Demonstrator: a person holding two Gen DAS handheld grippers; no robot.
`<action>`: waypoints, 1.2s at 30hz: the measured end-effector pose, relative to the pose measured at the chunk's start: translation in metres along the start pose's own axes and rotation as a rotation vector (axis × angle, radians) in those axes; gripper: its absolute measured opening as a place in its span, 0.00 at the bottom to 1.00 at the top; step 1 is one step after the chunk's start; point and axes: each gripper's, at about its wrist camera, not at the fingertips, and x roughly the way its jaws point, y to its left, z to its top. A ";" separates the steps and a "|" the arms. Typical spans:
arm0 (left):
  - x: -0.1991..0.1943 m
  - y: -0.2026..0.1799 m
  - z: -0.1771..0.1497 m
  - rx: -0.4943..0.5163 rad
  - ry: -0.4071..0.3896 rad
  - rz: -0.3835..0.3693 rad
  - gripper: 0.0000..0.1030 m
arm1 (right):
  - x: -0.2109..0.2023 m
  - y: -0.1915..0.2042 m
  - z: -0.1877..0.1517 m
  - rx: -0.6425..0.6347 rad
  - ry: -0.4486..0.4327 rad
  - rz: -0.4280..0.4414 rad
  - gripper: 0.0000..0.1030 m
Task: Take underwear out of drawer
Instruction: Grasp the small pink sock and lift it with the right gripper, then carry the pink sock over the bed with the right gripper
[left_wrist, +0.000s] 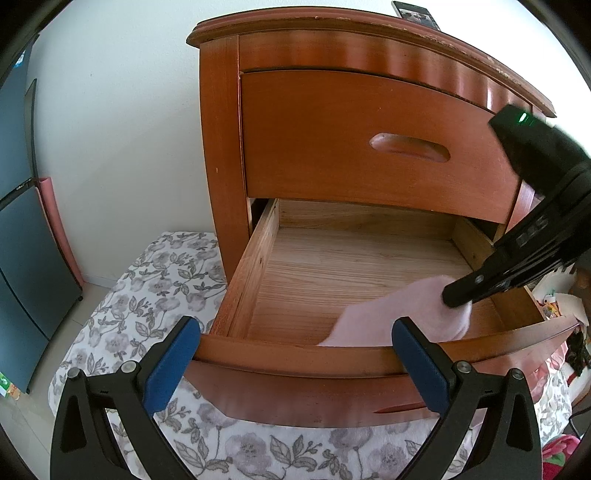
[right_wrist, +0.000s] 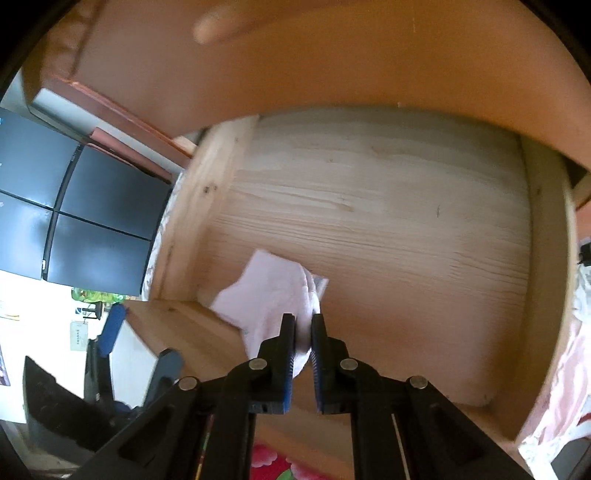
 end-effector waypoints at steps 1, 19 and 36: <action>0.000 0.000 0.000 0.000 0.000 0.000 1.00 | -0.003 0.003 -0.002 -0.002 -0.006 -0.002 0.09; 0.000 -0.001 -0.001 -0.002 -0.003 0.007 1.00 | -0.098 0.049 -0.033 0.013 -0.246 -0.061 0.09; 0.001 -0.001 -0.003 -0.005 -0.004 0.015 1.00 | -0.213 0.026 -0.069 0.101 -0.528 -0.001 0.09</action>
